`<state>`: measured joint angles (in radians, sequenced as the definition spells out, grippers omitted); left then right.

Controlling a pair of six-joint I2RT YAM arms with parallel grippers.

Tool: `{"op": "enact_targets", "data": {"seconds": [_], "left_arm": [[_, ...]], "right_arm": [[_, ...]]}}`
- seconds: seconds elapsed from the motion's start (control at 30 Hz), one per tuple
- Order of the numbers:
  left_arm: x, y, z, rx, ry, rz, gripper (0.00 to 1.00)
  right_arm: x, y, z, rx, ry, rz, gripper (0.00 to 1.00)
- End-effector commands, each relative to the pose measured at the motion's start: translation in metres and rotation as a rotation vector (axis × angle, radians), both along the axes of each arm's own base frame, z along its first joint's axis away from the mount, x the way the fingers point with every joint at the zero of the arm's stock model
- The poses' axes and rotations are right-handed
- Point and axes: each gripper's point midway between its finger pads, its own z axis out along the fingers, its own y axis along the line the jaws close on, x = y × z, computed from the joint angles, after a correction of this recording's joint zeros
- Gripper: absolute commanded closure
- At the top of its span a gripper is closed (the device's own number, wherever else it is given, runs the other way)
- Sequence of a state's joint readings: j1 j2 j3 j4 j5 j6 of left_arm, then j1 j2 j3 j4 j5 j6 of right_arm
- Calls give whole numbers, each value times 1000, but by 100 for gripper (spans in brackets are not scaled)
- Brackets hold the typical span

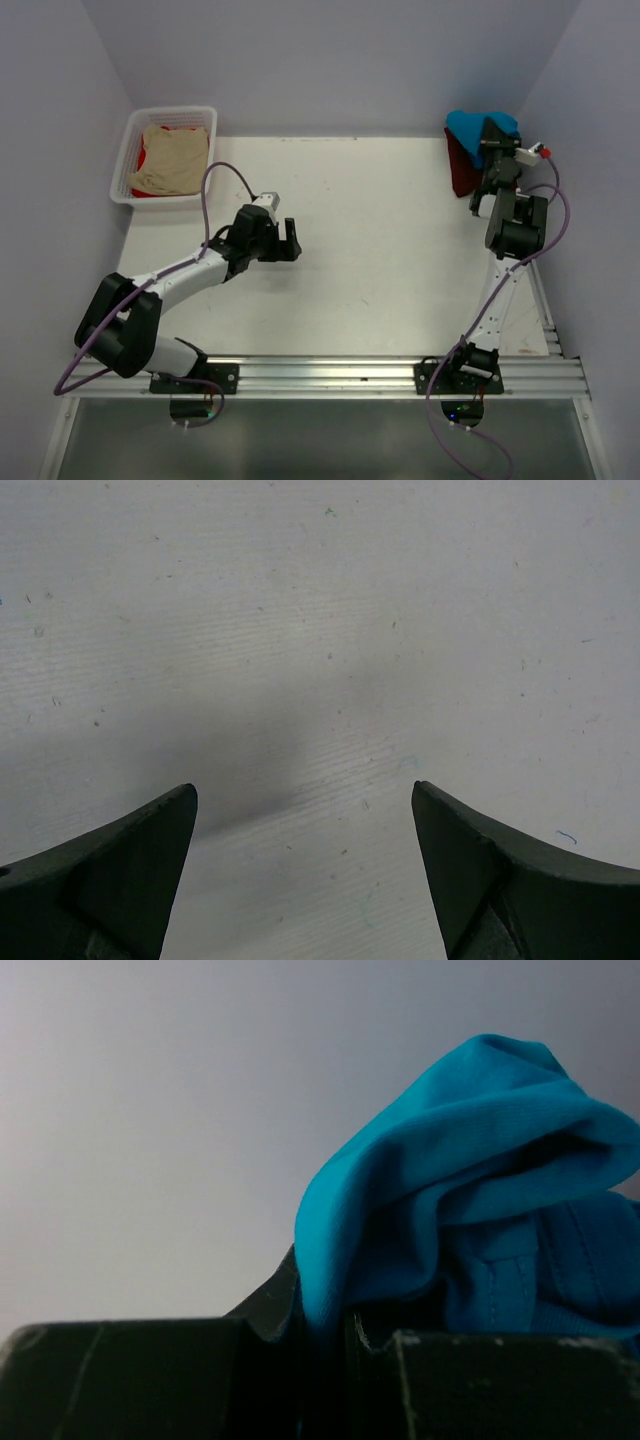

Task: Fold and stack the t-shirts
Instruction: Neatly place the folded tshirt to the corner

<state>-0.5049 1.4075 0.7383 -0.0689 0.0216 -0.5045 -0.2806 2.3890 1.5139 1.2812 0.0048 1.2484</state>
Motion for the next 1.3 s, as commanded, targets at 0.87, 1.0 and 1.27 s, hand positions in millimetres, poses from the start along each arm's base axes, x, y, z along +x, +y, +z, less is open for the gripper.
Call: {"op": "enact_targets", "data": {"seconds": [0.87, 1.0, 1.27], "left_arm": [[2, -6, 14, -41, -46, -16, 6], [3, -10, 23, -66, -57, -20, 6], [3, -8, 64, -119, -150, -8, 6]], "right_arm": [[-42, 10, -90, 189, 292, -16, 1], [-81, 24, -60, 173, 314, -27, 1], [-167, 126, -72, -74, 734, 257, 1]]}}
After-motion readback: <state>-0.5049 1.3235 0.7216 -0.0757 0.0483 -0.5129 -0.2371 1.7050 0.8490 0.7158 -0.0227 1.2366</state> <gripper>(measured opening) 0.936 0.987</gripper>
